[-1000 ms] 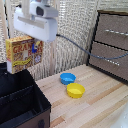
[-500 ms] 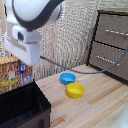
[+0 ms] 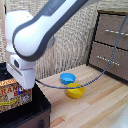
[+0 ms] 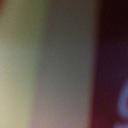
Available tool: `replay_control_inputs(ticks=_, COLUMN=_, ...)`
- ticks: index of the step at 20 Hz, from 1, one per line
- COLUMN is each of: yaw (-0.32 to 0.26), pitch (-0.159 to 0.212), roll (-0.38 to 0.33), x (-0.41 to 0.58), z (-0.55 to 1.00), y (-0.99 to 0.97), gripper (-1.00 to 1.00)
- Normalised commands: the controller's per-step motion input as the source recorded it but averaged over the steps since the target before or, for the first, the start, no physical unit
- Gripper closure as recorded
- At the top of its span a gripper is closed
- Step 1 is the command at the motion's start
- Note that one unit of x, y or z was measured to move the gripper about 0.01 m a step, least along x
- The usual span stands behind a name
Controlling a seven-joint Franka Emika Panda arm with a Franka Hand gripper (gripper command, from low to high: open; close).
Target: Position your gripper near the granola bar, please. Lightly grip the granola bar with your gripping tool. Relocate your gripper along with the granola bar toward the leading division of the caddy with caution. Gently release the granola bar into the leading division of the caddy.
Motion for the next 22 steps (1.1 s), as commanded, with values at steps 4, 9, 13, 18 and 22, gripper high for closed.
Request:
replay_control_inputs(ticks=4, yaw=-0.082, pitch=0.039, roll=0.009, x=0.122, z=0.16, y=0.0, gripper=-1.0)
replay_control_inputs(ticks=9, yaw=-0.072, pitch=0.052, roll=0.005, x=0.167, z=0.51, y=-0.02, gripper=-1.0)
replay_control_inputs(ticks=13, yaw=0.005, pitch=0.006, roll=0.014, x=0.31, z=0.52, y=-0.28, gripper=-1.0)
replay_control_inputs(ticks=18, yaw=0.13, pitch=-0.041, roll=0.067, x=0.333, z=0.26, y=-0.58, gripper=-1.0)
replay_control_inputs(ticks=22, yaw=0.193, pitch=-0.063, roll=0.051, x=0.383, z=0.0, y=-0.65, gripper=-1.0)
